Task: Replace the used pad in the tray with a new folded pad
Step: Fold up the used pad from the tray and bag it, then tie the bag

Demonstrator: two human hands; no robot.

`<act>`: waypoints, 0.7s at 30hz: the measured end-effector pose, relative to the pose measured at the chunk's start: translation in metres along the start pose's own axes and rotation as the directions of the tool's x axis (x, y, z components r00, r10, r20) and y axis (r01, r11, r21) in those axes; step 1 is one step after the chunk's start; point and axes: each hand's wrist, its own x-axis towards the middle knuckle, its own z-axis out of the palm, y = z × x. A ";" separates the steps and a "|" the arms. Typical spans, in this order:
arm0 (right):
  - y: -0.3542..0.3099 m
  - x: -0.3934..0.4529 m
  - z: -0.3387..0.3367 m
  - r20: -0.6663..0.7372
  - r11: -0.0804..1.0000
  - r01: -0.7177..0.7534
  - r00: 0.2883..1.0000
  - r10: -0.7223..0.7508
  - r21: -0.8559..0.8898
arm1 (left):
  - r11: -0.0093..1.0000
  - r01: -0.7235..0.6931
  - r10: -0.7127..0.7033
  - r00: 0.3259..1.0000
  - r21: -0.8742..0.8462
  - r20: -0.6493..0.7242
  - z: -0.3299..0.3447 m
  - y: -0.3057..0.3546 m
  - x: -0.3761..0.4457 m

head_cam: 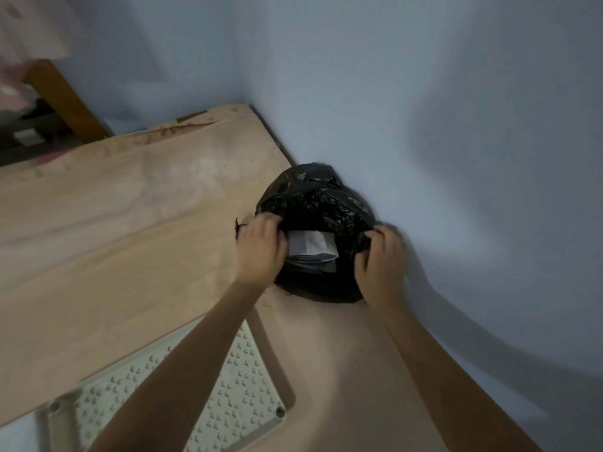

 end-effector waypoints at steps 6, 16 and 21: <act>0.007 -0.005 0.000 0.169 0.977 -0.156 0.969 0.180 -0.149 | 0.609 0.792 -0.739 0.589 -0.049 0.327 0.006 -0.053 0.010; 0.014 -0.009 0.001 0.576 0.270 -0.876 0.468 0.670 0.399 | 0.025 0.868 -0.752 0.343 -0.496 0.563 0.006 -0.061 -0.005; 0.018 -0.012 -0.011 0.563 0.359 -0.831 0.553 0.614 0.424 | 0.028 0.801 -0.753 0.411 -0.598 0.514 -0.021 -0.056 0.000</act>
